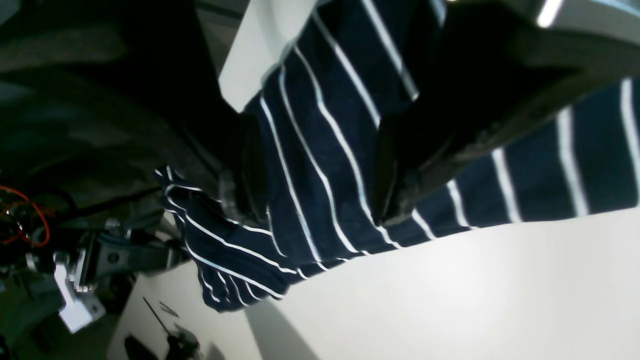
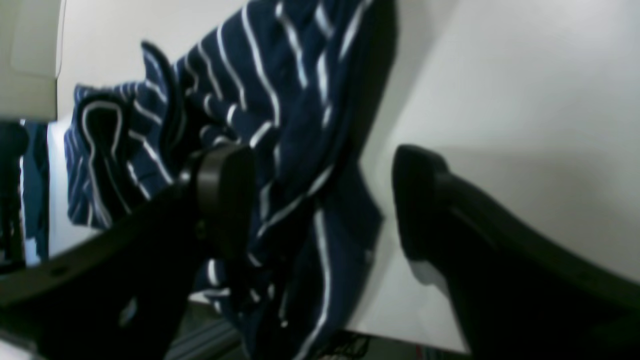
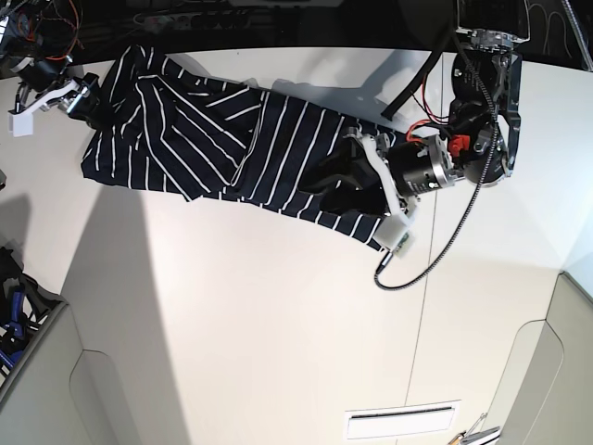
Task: Fold the T-shirt properly
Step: 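Lay the strip end onto the shirt and open the left gripper, then grasp the folded strip's end with the right gripper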
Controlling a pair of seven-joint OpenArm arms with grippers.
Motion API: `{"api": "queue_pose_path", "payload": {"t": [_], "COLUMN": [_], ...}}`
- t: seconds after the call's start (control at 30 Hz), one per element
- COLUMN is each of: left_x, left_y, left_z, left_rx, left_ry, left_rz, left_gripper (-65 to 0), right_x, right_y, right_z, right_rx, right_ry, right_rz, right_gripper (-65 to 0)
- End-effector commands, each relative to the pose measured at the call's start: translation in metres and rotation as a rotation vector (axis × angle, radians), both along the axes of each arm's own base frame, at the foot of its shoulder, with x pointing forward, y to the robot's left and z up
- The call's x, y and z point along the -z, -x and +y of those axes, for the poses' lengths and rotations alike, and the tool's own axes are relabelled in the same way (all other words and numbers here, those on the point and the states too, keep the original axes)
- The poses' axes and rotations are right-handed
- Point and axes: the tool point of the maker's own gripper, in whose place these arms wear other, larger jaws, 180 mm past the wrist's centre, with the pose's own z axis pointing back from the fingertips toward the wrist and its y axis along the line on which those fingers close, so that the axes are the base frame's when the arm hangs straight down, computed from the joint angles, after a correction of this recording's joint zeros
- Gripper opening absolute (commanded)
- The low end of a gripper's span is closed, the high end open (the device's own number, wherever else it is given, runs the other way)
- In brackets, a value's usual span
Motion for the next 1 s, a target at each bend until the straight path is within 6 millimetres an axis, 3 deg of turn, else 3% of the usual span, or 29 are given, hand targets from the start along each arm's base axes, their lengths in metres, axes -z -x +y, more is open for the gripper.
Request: {"api": "queue_pose_path", "payload": {"t": [0.0,0.27,0.4,0.47,0.6,0.63,0.8,0.97], "left_x": [-0.016,-0.016,-0.018,-0.020,-0.023,-0.023,-0.019,-0.006], "left_y": [-0.008,-0.018,-0.023,-0.027,-0.032,-0.032,-0.029,-0.019], "left_z": [0.002,0.030,0.049,0.059,0.079,0.083,0.103,0.115], "left_rx": [-0.006,-0.079,-0.131,-0.163,-0.207,-0.211,-0.195,-0.157], "left_ry": [0.029,-0.003,-0.020,-0.023,-0.044,-0.055,-0.141,-0.229], "left_rz": [-0.054,-0.053,-0.057,-0.064,-0.077,-0.080,-0.069,-0.011], "left_gripper": [-28.9,-28.9,-28.9,-28.9,-28.9,-28.9,-28.9,-28.9], "right_x": [-0.008,0.000,0.003,0.002,0.001,0.000,-0.009,-0.033], "right_y": [-0.006,-0.012,-0.015,-0.018,-0.024,-0.025,-0.033,-0.045], "right_z": [0.002,0.041,0.039,0.036,0.034,0.034,0.025,-0.007], "right_rx": [-0.018,-0.120,-0.103,-0.089,-0.088,-0.088,-0.069,0.002], "right_ry": [0.000,-0.044,-0.014,0.001,0.014,0.013,0.031,0.096], "right_rz": [-0.035,-0.024,-0.035,-0.050,-0.061,-0.064,-0.095,-0.159], "right_gripper": [-22.4,-22.4,-22.7,-29.0,-59.9,-65.0,-65.0,-65.0]}}
